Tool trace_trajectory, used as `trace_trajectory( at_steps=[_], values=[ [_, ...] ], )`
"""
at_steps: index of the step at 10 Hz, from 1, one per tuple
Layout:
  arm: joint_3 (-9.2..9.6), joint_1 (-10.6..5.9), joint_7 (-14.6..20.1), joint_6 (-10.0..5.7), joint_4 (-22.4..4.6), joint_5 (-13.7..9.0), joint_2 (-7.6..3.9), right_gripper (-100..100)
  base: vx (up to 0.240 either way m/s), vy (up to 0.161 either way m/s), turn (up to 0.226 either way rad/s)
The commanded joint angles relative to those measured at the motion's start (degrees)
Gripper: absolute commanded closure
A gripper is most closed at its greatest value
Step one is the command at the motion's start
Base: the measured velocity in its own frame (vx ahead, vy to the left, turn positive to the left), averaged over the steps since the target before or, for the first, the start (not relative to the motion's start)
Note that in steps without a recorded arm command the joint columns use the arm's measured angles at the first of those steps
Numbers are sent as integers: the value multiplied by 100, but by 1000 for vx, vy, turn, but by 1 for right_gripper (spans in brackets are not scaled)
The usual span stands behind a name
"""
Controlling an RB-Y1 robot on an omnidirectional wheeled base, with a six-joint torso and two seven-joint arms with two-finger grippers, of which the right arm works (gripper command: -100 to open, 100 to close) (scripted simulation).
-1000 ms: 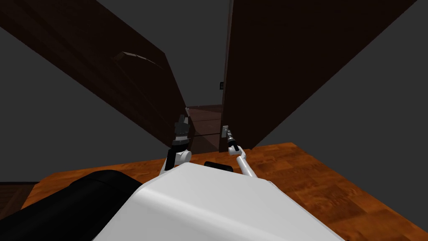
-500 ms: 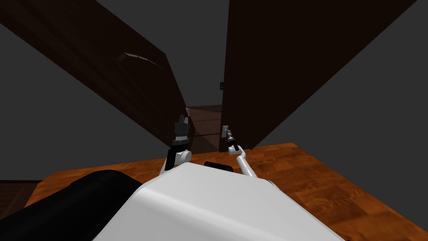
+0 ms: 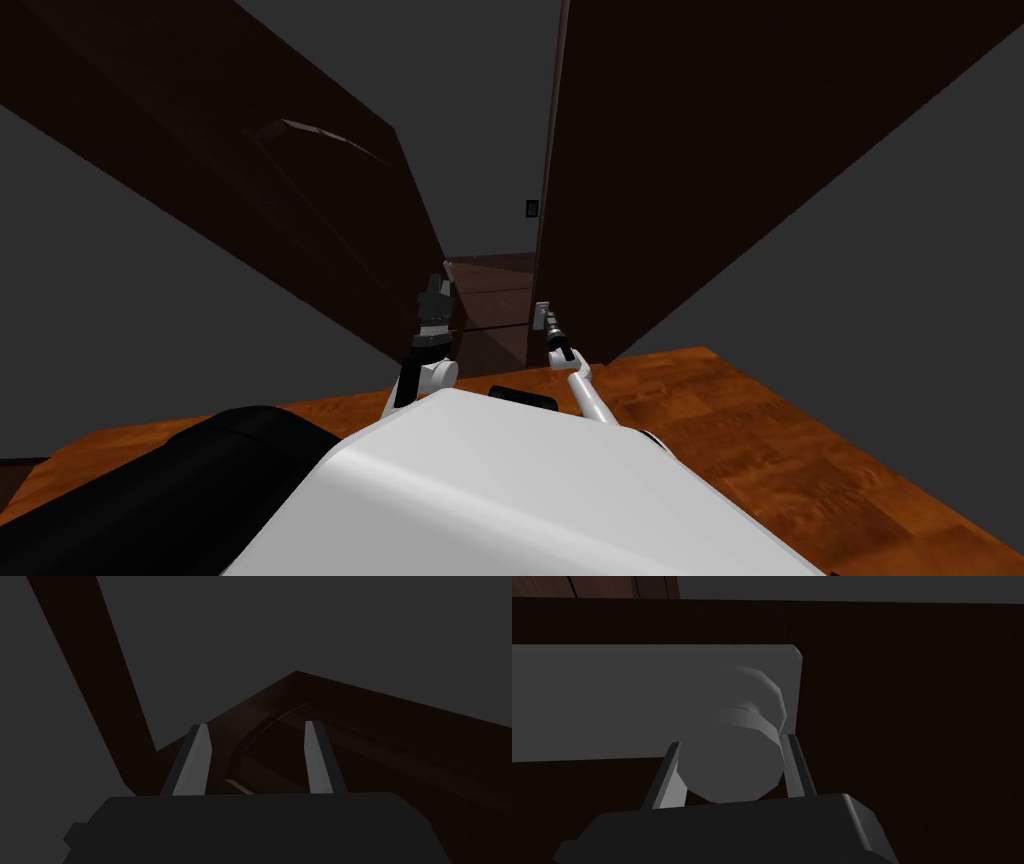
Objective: Push the door open
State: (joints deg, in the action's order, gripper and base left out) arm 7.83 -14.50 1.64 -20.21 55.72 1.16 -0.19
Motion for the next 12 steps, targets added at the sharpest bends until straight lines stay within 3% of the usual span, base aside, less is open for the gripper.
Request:
trace_trajectory(
  at_steps=[1, 6, 7, 12],
  values=[
    [-66, 39, -5, 59, 197, -10, -80, 100, 154, 104, -35],
    [-461, 13, -91, 50, 147, -81, -223, 100, 169, 125, -87],
    [-366, 84, -44, 105, 261, -84, -286, -100, -31, 82, -52],
    [-330, 131, -9, 112, 303, -110, -246, -100, -193, -2, -14]
  ],
)
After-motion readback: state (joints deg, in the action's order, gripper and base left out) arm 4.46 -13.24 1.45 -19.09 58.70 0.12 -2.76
